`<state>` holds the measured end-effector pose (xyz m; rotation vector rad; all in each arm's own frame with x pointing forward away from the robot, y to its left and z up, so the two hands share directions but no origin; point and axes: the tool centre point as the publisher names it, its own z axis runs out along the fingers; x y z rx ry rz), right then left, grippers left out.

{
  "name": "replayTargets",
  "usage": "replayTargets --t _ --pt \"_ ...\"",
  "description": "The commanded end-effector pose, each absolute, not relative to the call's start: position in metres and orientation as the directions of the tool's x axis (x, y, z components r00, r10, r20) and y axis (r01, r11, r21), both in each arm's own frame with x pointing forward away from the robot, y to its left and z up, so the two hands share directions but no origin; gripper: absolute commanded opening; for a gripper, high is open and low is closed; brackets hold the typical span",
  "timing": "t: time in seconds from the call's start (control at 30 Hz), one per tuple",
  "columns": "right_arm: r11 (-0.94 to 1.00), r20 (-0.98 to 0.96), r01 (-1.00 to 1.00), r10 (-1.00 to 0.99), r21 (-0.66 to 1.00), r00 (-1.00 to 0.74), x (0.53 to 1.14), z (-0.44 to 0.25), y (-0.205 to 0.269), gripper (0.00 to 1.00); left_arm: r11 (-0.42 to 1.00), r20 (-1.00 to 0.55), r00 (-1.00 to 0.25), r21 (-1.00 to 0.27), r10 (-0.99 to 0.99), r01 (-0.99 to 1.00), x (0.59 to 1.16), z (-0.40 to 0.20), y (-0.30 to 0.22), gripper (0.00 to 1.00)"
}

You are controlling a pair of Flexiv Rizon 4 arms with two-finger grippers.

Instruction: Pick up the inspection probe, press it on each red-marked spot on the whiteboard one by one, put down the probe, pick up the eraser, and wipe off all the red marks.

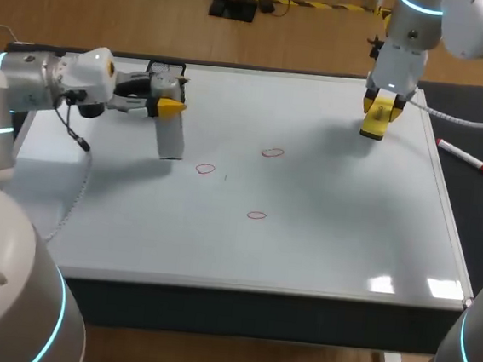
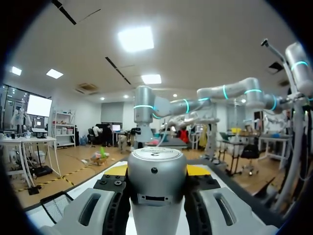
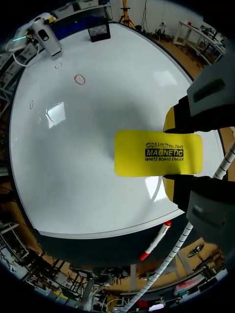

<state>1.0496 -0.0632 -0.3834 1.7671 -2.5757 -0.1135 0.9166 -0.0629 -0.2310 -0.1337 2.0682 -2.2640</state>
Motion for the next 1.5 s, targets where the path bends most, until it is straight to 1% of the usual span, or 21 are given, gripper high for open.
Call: replayTargets --t 0.03,0.07,0.1,0.43,0.77,0.93,1.43,1.5 --pt "0.356 -0.025 -0.932 -0.933 0.067 -0.359 1.05 -0.382 -0.064 0.0 -0.08 0.01 -0.983 -0.997 -0.181 0.005 0.903 -0.22 -0.041 0.0" --pt "0.356 -0.025 -0.932 -0.933 0.067 -0.359 1.05 -0.382 -0.064 0.0 -0.08 0.01 -0.983 -0.997 -0.181 0.005 0.903 -0.22 -0.041 0.0" --pt "0.356 -0.025 -0.932 -0.933 0.067 -0.359 1.05 -0.382 -0.064 0.0 -0.084 0.001 -0.975 -0.996 -0.223 0.018 0.902 -0.218 -0.021 0.0" --pt "0.356 -0.025 -0.932 -0.933 0.067 -0.359 1.05 -0.382 -0.064 0.0 -0.063 -0.003 -0.95 -0.998 -0.313 0.024 0.9 -0.214 0.03 0.0" --pt "0.356 -0.025 -0.932 -0.933 0.067 -0.359 1.05 -0.382 -0.064 0.0 -0.056 -0.005 -0.928 -0.998 -0.371 0.028 0.903 -0.211 0.068 0.0" --pt "0.356 -0.025 -0.932 -0.933 0.067 -0.359 1.05 -0.382 -0.064 0.0 -0.063 -0.004 -0.924 -0.998 -0.383 0.03 0.902 -0.211 0.077 0.0" --pt "0.356 -0.025 -0.932 -0.933 0.067 -0.359 1.05 -0.382 -0.064 0.0 -0.063 -0.004 -0.924 -0.998 -0.383 0.03 0.902 -0.211 0.077 0.0" --pt "0.34 -0.001 -0.939 -0.94 0.06 -0.341 1.042 -0.383 -0.055 0.0 -0.063 -0.004 -0.924 -0.998 -0.383 0.03 0.902 -0.211 0.077 0.0"
